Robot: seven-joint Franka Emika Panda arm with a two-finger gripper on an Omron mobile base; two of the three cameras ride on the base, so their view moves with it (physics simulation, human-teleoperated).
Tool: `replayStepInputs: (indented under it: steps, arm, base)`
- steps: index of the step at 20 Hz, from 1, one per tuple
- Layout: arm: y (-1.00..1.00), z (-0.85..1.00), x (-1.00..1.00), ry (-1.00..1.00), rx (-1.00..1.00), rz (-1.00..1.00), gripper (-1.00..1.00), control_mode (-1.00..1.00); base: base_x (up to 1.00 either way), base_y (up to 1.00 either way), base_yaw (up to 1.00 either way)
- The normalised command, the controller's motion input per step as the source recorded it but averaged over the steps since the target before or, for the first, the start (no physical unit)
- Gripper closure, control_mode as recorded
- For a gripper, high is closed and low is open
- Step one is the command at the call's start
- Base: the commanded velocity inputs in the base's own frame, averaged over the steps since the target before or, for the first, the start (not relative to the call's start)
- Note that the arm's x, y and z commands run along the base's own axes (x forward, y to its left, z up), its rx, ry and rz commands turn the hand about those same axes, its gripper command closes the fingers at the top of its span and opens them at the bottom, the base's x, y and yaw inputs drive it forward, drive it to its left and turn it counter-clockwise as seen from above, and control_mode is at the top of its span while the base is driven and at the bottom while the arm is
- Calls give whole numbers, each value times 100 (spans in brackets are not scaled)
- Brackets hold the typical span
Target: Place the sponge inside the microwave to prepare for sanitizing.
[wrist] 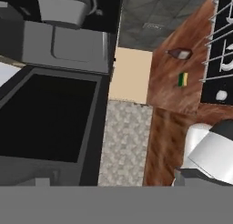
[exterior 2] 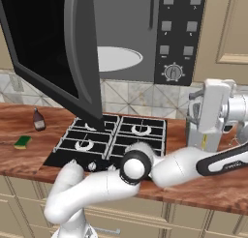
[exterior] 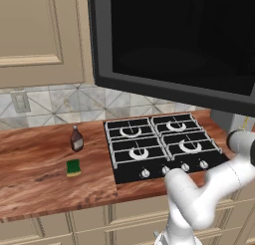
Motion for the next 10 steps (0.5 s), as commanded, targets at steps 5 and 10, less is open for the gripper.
replayStepInputs:
  steps: [5, 10]
  arm:
    - [-8, 26, -18, 51, -26, 19, -100, -100]
    - [-6, 9, -27, 62, -24, 16, -100, -100]
  base:
    - [0, 0, 0]
    - [0, 0, 0]
